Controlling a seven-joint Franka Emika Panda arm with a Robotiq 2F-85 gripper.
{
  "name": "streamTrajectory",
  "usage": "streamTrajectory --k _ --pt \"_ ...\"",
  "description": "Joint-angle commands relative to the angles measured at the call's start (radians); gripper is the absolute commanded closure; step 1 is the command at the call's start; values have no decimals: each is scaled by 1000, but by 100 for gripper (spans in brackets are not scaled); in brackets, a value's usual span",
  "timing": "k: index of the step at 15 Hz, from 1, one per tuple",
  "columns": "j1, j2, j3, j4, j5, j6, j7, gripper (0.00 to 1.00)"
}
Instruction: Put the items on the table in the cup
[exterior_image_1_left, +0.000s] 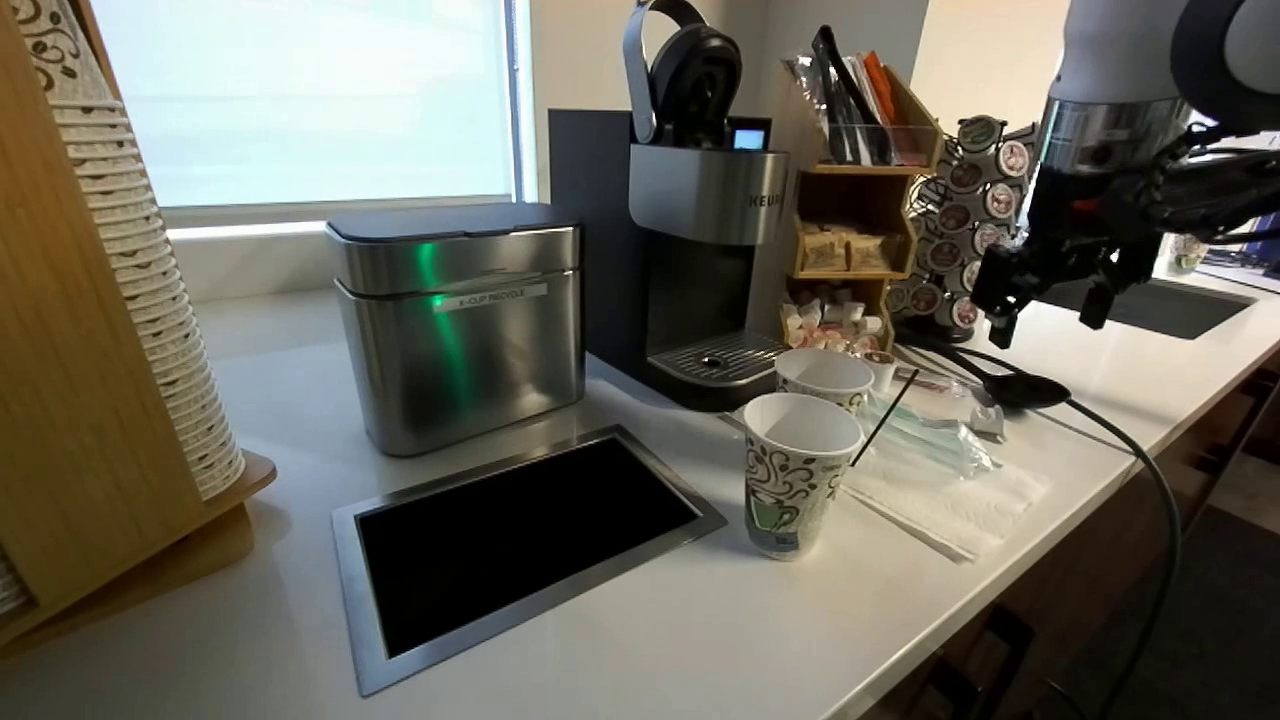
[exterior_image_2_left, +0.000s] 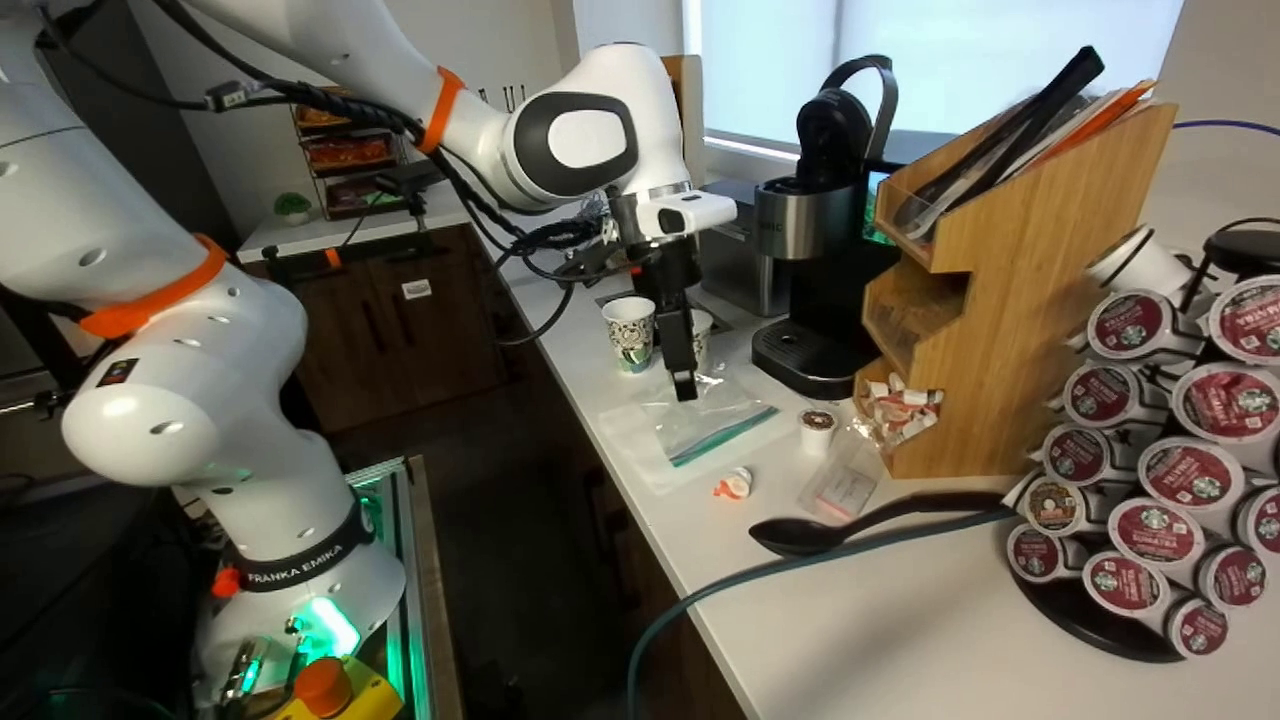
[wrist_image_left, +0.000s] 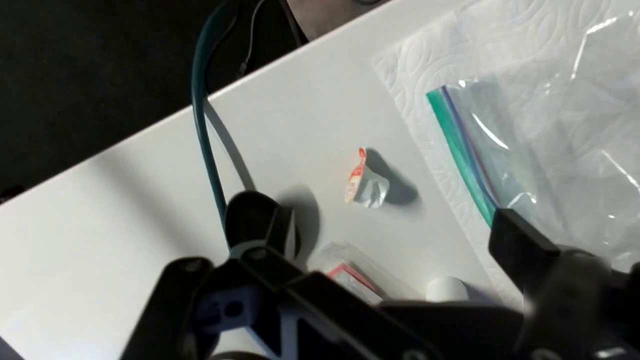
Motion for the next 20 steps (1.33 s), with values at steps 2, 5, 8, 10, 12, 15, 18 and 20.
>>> streamTrajectory --k 2,5,8,10,12,15,18,20 --pt "6 44 -26 9 -6 -38 68 0" --pt "5 92 -39 21 -8 -47 112 0" --pt "6 168 -41 75 9 -92 184 0" --pt "3 216 -53 91 -5 -112 242 0" --pt "2 274 -76 114 -21 -122 299 0" --pt "23 258 -112 92 -5 -103 286 0" --pt "26 312 -136 122 -4 -108 309 0" --pt "28 318 -136 130 -4 -110 312 0"
